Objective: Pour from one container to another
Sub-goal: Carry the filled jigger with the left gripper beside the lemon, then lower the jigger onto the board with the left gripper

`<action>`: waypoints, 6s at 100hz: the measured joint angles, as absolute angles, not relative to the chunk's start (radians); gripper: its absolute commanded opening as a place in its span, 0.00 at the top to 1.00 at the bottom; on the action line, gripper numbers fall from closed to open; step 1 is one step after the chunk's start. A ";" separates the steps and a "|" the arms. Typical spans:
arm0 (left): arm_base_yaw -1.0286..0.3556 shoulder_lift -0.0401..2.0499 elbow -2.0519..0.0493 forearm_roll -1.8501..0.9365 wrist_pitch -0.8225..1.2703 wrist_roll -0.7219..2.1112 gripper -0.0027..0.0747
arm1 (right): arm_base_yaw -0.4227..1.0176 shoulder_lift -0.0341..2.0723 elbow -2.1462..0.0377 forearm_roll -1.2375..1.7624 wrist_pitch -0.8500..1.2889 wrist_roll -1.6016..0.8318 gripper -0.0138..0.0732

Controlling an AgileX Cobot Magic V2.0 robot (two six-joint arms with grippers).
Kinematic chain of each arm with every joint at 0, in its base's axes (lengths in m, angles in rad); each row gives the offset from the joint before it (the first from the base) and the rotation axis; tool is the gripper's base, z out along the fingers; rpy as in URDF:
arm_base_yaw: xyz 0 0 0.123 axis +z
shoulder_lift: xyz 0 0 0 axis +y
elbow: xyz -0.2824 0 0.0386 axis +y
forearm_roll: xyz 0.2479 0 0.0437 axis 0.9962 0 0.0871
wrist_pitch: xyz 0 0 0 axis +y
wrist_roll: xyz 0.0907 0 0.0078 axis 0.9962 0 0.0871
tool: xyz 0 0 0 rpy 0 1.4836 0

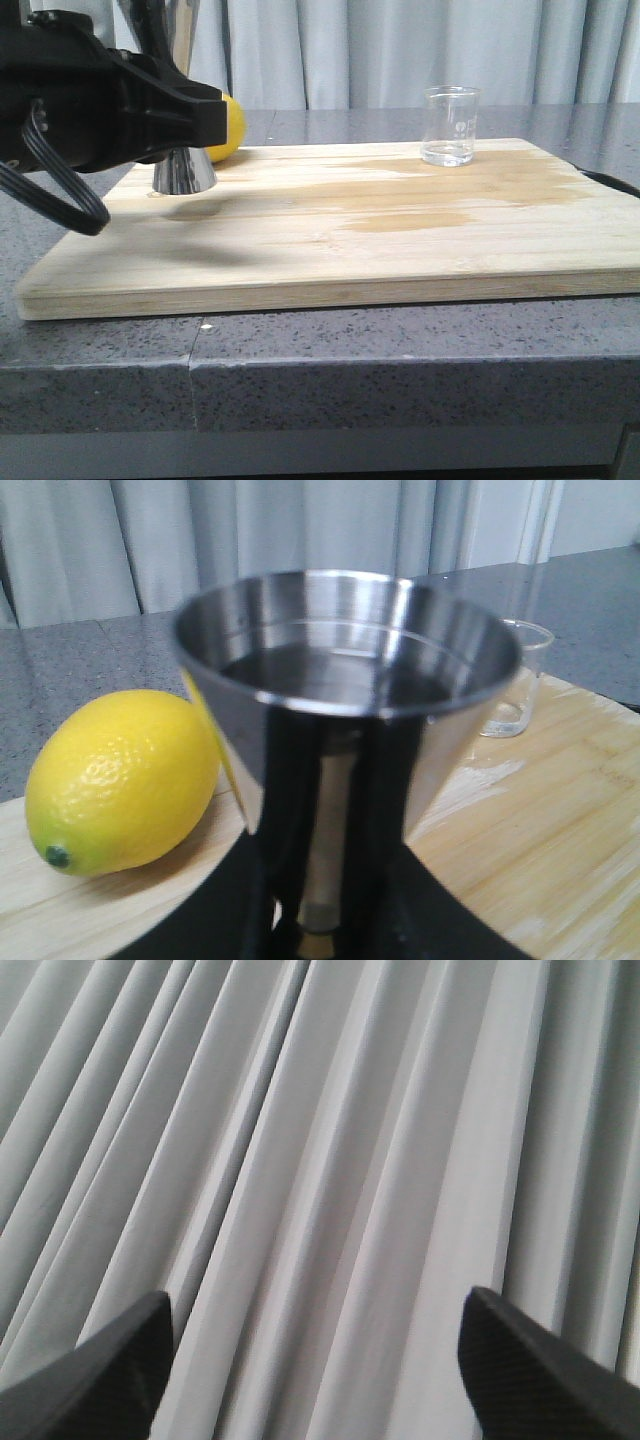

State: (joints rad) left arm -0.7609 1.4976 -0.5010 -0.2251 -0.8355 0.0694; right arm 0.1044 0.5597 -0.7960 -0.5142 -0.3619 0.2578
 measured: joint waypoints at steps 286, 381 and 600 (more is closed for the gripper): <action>-0.759 1.486 -0.501 -0.276 -0.711 0.072 0.99 | 0.104 0.560 -0.796 -0.506 -0.277 0.258 0.23; -0.759 1.486 -0.501 -0.270 -0.708 0.073 0.83 | 0.104 0.560 -0.796 -0.506 -0.277 0.258 0.23; -0.759 1.388 -0.501 -0.266 -0.602 0.074 0.38 | 0.104 0.560 -0.796 -0.506 -0.277 0.258 0.23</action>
